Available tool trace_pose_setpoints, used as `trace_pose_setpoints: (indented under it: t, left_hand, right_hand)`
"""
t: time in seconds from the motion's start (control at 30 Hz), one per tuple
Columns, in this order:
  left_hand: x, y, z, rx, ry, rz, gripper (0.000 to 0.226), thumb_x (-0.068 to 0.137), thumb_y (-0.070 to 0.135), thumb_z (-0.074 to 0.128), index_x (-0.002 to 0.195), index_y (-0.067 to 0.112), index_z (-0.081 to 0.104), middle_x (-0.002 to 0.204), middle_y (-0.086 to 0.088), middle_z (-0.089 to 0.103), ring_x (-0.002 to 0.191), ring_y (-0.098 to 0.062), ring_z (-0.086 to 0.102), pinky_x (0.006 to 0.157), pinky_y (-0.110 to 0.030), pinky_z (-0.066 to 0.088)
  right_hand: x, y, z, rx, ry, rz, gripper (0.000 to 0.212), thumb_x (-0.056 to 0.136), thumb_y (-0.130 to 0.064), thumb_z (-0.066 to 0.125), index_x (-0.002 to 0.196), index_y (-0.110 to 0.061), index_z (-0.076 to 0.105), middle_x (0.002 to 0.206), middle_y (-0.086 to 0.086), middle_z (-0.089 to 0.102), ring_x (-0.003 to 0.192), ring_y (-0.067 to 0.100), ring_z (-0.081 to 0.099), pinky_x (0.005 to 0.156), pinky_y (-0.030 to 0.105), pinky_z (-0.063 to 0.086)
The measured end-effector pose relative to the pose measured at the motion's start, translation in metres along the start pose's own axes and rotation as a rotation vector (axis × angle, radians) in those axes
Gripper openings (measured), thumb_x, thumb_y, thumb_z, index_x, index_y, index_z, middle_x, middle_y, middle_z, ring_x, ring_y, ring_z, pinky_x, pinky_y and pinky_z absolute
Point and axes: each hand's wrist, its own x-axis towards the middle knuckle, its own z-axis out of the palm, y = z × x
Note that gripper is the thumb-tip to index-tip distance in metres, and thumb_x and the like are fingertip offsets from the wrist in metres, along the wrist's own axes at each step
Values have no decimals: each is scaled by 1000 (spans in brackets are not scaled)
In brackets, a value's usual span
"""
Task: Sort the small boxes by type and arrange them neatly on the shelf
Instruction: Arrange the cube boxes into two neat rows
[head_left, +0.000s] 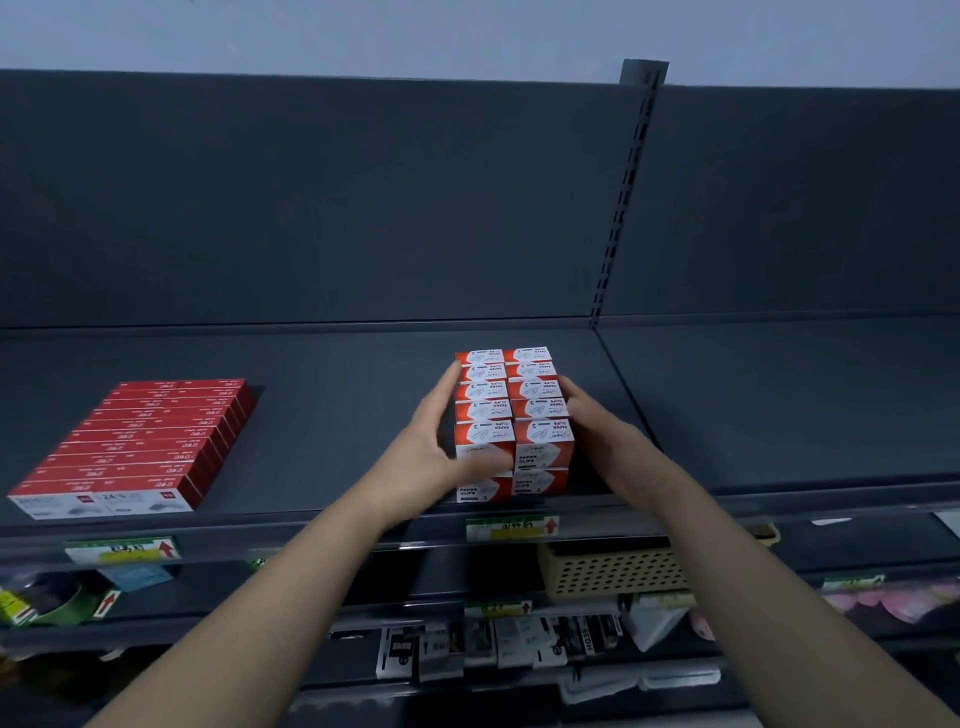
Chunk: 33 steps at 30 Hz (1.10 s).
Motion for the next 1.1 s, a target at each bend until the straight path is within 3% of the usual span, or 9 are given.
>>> trace_pose_setpoints:
  t: [0.1,0.17,0.23,0.33,0.5,0.67,0.8,0.93,1.1]
  left_hand:
    - [-15,-5,4,222,59,86,99,67,22,85,142,52,27,151,21,24,129,7,38,102,-15,40]
    - [-18,-8,8,234,86,127,89,71,10,81,140,44,37,148,21,25,118,19,39,91,-1,38]
    - [-16,-11,12,241,131,136,83,72,6,80,135,44,42,144,22,30,117,15,43,92,-4,41]
    - [-12,-14,15,253,197,145,79,72,5,80,128,49,46,140,22,36,122,3,45,100,-16,44]
    - [-14,-14,20,280,227,158,76,74,6,79,129,47,46,139,21,36,119,7,45,98,-15,45]
    - [-15,-11,21,318,237,157,74,74,6,79,132,41,47,136,22,36,121,3,44,101,-24,46]
    - [-16,-11,20,388,233,162,78,74,10,79,139,35,43,141,18,34,125,-1,43,102,-29,46]
    - [-18,-9,17,451,206,131,95,76,16,79,148,38,21,143,17,33,124,0,41,99,-21,45]
    - [-18,-8,15,522,174,150,81,81,17,74,147,32,31,151,12,28,132,-2,36,109,-26,39]
  right_hand:
    - [-9,4,-5,-181,-39,33,75,85,-21,71,143,-42,30,136,-8,56,124,14,55,106,47,42]
    - [-13,3,-3,-330,-36,36,93,77,-15,80,143,-48,23,133,-15,57,121,7,56,103,41,45]
    - [-14,2,0,-435,3,41,98,74,-17,82,142,-53,20,129,-22,58,117,-2,56,101,34,45]
    - [-16,2,6,-514,59,24,94,75,-24,80,140,-56,20,125,-28,57,113,-10,54,99,25,44]
    - [-16,7,9,-558,91,10,89,81,-23,75,141,-54,17,124,-30,55,112,-11,52,95,22,42]
    - [-16,9,12,-576,96,-9,87,86,-24,69,145,-47,10,134,-23,51,119,-5,48,88,10,37]
    - [-16,13,14,-619,91,-35,80,88,-24,67,143,-45,13,138,-22,46,124,-4,44,98,22,38]
    - [-16,17,14,-648,117,-43,72,86,-27,68,139,-39,21,136,-21,44,124,-3,45,104,33,42]
    - [-16,17,17,-691,127,-49,68,90,-30,63,142,-37,19,141,-17,43,127,0,43,105,32,40]
